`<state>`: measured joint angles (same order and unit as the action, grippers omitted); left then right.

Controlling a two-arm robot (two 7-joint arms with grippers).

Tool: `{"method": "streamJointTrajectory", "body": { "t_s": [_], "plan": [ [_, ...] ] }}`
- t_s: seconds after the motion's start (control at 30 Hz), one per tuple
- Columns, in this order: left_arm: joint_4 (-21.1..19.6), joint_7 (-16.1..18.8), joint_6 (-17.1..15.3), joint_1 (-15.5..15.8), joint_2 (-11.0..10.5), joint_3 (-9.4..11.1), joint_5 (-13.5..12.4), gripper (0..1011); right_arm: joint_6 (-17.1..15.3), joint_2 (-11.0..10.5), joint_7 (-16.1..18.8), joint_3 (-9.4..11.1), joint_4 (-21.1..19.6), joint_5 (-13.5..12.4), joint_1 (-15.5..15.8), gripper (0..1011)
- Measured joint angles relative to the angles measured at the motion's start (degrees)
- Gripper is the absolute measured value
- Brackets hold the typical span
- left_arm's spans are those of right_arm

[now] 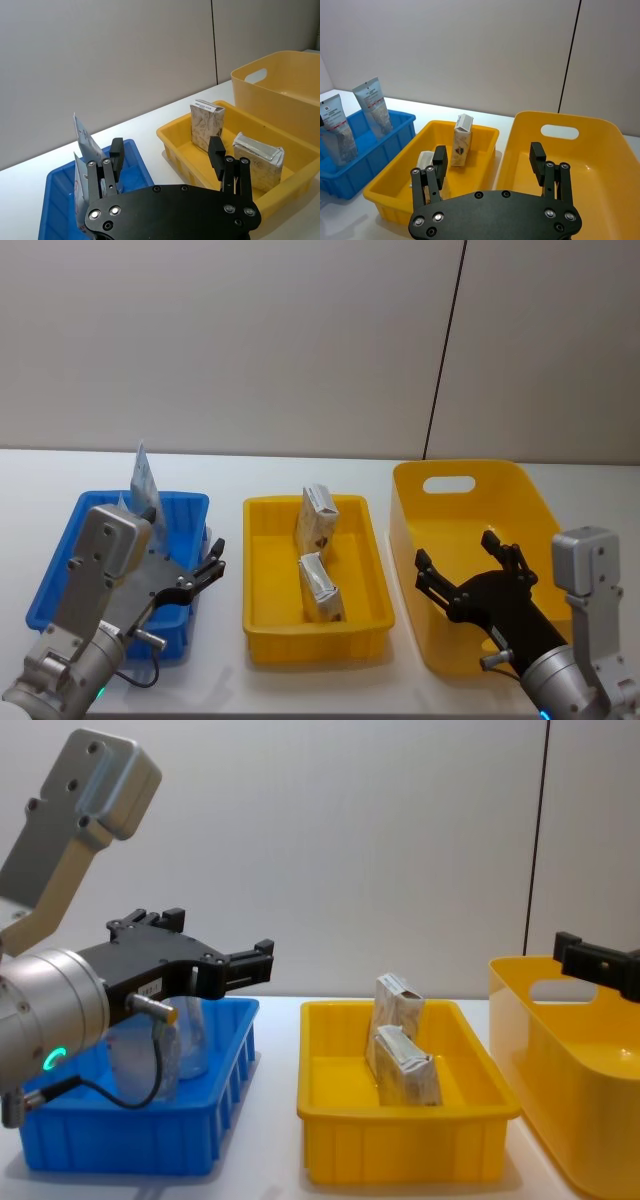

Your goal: Bimanual collaborative sorting of washing and personal care products

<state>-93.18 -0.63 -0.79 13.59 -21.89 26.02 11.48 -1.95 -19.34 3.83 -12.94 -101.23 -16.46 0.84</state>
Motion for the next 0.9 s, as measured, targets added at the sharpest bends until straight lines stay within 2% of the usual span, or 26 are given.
{"method": "streamJointTrajectory", "body": {
  "t_s": [0.9],
  "plan": [
    [0.00,0.00,0.00,0.00,0.00,0.00,0.00,1001,0.00,0.00,0.00,0.00,0.00,0.00,0.00,1002]
  ]
}}
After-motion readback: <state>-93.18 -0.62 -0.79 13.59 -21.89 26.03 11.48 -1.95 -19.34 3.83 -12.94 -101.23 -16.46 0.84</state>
